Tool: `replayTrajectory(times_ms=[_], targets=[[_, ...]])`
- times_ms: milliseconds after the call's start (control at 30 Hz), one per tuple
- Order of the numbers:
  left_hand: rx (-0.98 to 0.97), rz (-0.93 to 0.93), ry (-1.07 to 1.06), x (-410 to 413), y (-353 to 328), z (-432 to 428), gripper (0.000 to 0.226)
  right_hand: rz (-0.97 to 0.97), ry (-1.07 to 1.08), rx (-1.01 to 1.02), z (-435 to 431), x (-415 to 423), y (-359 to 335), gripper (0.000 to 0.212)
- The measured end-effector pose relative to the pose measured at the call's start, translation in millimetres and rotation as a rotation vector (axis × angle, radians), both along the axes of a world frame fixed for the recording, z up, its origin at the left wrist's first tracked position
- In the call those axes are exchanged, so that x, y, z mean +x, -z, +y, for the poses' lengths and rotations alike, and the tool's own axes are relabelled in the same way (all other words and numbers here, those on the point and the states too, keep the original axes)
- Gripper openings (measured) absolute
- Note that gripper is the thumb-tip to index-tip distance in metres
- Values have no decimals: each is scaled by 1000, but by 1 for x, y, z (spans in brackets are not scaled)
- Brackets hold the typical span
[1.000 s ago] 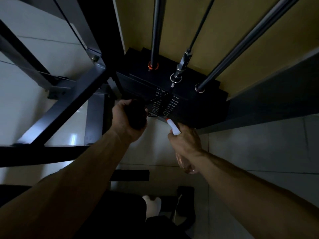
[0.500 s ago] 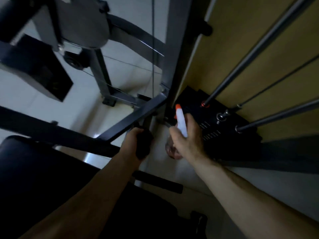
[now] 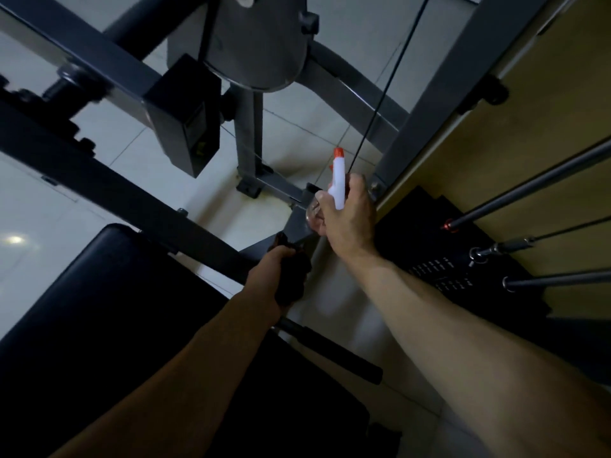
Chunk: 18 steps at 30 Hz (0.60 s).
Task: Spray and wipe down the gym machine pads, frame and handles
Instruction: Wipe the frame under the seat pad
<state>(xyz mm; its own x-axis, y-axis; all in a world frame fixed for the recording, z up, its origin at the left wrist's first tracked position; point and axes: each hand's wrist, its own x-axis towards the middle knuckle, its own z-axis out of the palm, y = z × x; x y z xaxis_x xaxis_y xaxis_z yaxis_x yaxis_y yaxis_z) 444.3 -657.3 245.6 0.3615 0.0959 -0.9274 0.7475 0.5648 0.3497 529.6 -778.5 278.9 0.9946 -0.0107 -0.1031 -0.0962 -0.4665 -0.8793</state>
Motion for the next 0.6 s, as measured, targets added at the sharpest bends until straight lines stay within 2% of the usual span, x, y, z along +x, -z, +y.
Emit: replayTrajectory(times_ms=[100,200,267,333,400,500,567,600], targets=[[-9,26,18,-4,-3,-6,31,9,-7,-32,-3,-3,2,41],[-19,27,10,-5,-1,-16,41,37,-81,-26,-14,-9,1,68],[-39,9,35,-4,4,-27,44,63,-85,3,-31,-15,1,78],[-140,-50,63,-4,4,-44,38,111,-57,13,-54,-28,3,64],[-336,-180,71,-4,0,-66,47,215,-80,20,-79,-52,16,48],[-551,-188,173,-5,-5,-105,74,398,-92,37,-115,-97,38,56],[-477,-106,399,-7,3,-136,82,482,65,92,-147,-115,53,43],[-363,-86,543,-8,9,-151,82,526,185,117,-161,-118,59,35]])
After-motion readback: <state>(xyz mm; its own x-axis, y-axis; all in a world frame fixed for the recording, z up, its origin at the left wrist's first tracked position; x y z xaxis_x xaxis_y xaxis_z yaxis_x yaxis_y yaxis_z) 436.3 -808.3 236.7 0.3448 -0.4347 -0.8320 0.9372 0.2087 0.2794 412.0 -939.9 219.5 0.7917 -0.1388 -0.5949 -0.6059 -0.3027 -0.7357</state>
